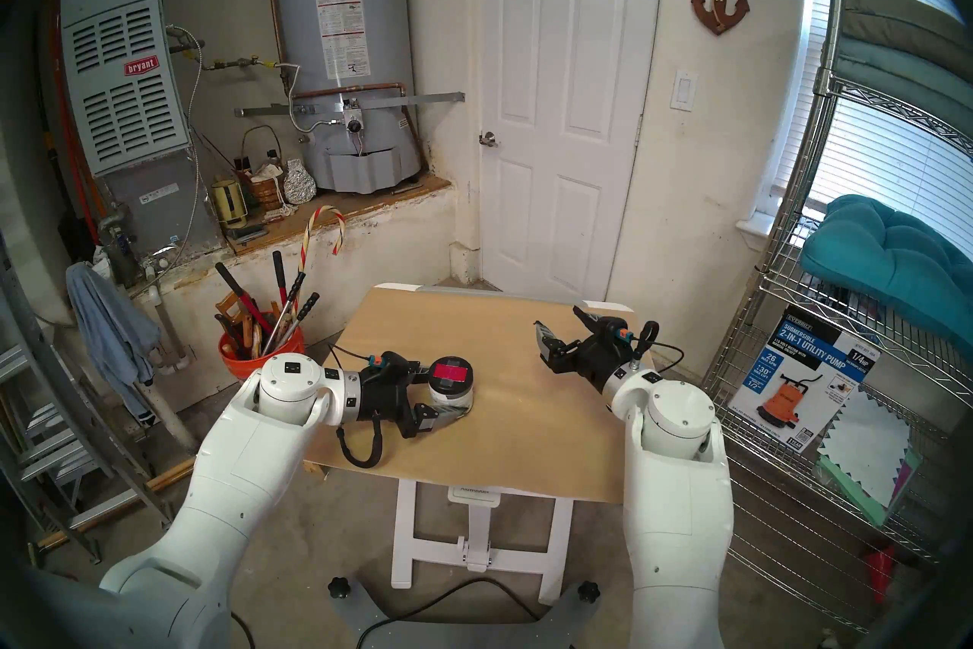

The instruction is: Open paint jar

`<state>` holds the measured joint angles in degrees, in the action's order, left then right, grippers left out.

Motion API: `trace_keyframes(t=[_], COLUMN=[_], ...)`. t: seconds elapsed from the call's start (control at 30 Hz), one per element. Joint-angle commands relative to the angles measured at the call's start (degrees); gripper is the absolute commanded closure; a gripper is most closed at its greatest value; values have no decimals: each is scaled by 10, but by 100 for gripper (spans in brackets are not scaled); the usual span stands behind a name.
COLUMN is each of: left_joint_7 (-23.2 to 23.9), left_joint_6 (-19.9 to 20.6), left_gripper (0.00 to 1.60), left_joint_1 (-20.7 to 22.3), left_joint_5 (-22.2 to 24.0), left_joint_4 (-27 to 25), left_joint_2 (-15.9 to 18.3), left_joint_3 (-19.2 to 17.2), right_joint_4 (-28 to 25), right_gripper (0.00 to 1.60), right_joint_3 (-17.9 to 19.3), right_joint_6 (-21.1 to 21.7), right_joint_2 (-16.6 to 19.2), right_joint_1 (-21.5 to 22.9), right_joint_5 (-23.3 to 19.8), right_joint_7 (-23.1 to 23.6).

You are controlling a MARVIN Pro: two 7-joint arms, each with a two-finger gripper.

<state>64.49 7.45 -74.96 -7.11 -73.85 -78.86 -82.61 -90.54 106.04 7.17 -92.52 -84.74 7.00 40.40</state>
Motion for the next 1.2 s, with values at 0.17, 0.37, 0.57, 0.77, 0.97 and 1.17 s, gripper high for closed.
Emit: trace_keyframes(t=[0.17, 0.37, 0.57, 0.77, 0.97, 1.17], left_joint_7=[-16, -15, -12, -12, -10, -3], left_joint_6=[-10, -17, -25, -35, -46, -58], left_gripper=[115, 143, 149, 144, 153, 160], left_joint_1=[15, 39, 74, 102, 127, 146], left_joint_5=[11, 7, 5, 4, 4, 4], left_joint_4=[-23, 2, 44, 85, 117, 140], left_joint_2=[-10, -15, -25, -34, -41, -44], left_joint_3=[-22, -18, -8, 0, 7, 12], right_joint_4=[-13, -13, -12, -12, -12, -12], right_gripper=[0, 0, 0, 0, 0, 0], right_joint_3=[-1, -1, -1, -1, -1, -1], right_joint_6=[-2, -2, -2, -2, -2, -2], right_joint_2=[0, 0, 0, 0, 0, 0], right_joint_1=[7, 7, 7, 7, 7, 7], right_joint_5=[-1, -1, -1, -1, -1, -1], right_joint_7=[0, 0, 0, 0, 0, 0])
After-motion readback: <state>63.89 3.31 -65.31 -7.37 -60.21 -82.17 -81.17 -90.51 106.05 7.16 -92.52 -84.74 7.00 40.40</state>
